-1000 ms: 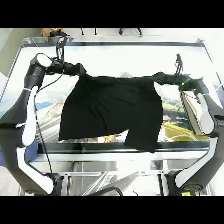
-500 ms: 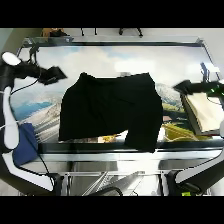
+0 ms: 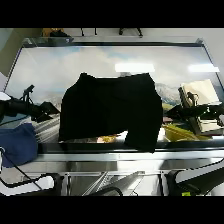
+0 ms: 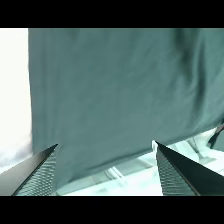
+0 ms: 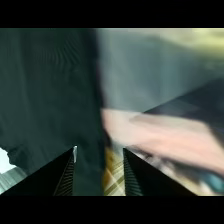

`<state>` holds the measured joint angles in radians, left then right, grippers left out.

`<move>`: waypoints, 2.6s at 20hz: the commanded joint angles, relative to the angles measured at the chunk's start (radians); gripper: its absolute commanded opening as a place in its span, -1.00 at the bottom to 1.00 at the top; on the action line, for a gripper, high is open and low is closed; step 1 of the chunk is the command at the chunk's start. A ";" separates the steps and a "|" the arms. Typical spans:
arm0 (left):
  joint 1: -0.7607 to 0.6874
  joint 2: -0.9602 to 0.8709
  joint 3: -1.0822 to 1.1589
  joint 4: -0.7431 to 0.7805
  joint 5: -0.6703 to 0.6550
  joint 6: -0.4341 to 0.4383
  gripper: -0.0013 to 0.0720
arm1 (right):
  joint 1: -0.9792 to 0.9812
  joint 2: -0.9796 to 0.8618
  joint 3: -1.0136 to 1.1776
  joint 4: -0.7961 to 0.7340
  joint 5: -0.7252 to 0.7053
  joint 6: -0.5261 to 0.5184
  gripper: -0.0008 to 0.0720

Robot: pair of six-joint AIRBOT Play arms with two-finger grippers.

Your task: Fold the shirts.

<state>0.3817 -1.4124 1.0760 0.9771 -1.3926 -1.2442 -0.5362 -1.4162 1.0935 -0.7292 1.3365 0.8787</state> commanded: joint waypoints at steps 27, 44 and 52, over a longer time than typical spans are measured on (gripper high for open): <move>-0.141 0.053 -0.382 -0.007 0.234 0.085 -0.18 | 0.170 0.001 -0.037 0.034 -0.071 -0.020 0.01; -0.140 0.405 0.675 -0.545 0.117 0.048 -0.93 | 0.081 0.562 0.595 0.584 -0.064 -0.083 -0.92; -0.140 0.708 0.961 -0.167 0.244 -0.100 -0.93 | 0.081 0.911 0.656 0.344 -0.409 -0.062 -0.92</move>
<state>0.2405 -0.8082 2.0342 0.6228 -1.1694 -1.2716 -0.4541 -0.5877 1.7336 -0.2787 1.0180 0.7952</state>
